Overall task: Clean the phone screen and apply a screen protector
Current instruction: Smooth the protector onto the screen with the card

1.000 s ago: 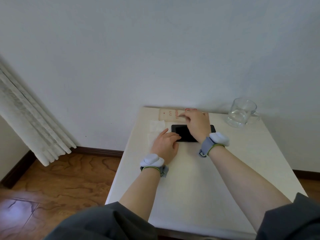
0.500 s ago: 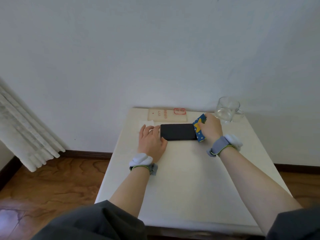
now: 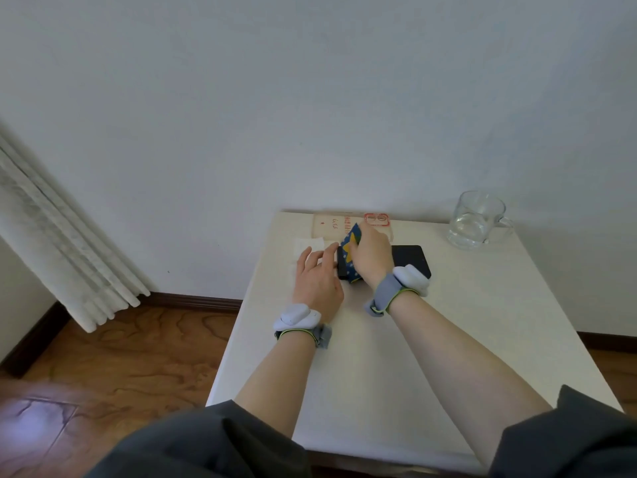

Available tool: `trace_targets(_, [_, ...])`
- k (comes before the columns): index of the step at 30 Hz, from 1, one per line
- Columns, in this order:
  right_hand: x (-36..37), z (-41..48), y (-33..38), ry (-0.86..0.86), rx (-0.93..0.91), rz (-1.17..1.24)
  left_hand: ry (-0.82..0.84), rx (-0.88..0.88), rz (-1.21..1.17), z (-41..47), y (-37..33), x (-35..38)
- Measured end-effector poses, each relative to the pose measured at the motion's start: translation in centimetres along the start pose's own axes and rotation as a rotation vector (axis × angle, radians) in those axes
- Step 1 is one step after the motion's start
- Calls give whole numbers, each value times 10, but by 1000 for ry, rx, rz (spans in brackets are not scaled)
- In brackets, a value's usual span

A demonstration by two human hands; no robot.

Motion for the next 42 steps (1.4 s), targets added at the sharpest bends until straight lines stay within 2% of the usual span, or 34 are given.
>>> trace_targets(3, [3, -2, 2, 3, -26, 60, 6, -16, 4, 0, 1, 0])
trace_targets(8, [-22, 9, -19, -136, 26, 11, 13, -19, 9, 0, 3, 2])
trace_targets(15, [8, -5, -5, -61, 11, 9, 1, -19, -30, -1, 2, 0])
trace_targets(21, [-12, 6, -18, -145, 32, -49, -10, -12, -27, -1, 2, 0])
trace_targets(27, [0, -2, -5, -72, -56, -66, -15, -11, -23, -1, 3, -1])
trace_targets(34, [-12, 3, -13, -127, -66, -125, -14, -5, -21, -1, 1, -1])
trace_targets(39, [5, -5, 8, -48, -138, -64, 6, -22, -22, -1, 2, -1])
trace_targets(42, [-9, -1, -1, -96, -89, 9, 5, -20, -26, -1, 1, -2])
Point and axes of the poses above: each hand's wrist, its own z-axis towards the middle knuckle, its own x-axis out of the palm, y = z × x, the point moved 6 cm from there along z, towards the middle knuckle, and after that the axes turned 9 degrees about x, right-handed, at the moved point
